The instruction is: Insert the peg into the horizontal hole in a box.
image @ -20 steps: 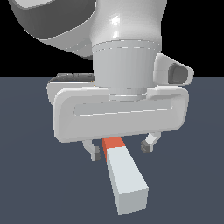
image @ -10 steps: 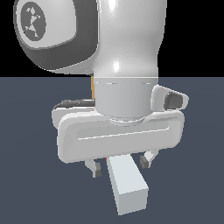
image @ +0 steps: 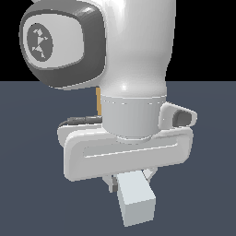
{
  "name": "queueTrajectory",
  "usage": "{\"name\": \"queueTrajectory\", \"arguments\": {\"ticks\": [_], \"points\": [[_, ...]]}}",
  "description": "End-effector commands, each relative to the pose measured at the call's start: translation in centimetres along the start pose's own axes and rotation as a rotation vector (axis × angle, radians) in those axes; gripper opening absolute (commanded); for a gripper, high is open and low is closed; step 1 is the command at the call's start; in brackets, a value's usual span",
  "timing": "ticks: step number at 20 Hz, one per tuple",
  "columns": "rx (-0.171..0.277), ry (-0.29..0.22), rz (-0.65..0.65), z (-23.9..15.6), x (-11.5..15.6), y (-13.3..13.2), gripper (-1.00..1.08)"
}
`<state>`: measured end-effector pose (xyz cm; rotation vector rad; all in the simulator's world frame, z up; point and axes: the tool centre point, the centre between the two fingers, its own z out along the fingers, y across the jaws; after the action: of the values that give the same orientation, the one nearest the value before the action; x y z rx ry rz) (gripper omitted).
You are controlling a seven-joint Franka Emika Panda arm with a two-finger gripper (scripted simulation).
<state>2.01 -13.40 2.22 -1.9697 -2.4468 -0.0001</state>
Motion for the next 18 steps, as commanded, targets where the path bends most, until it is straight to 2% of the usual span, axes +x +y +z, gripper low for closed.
{"name": "queueTrajectory", "arguments": {"ticks": [1,10,18], "points": [[0.000,0.000,0.000,0.0,0.0,0.0,-1.00],[0.000,0.000,0.002,-0.1,0.3,0.1,-1.00],[0.000,0.000,0.025,-2.0,3.7,0.7,-1.00]]}}
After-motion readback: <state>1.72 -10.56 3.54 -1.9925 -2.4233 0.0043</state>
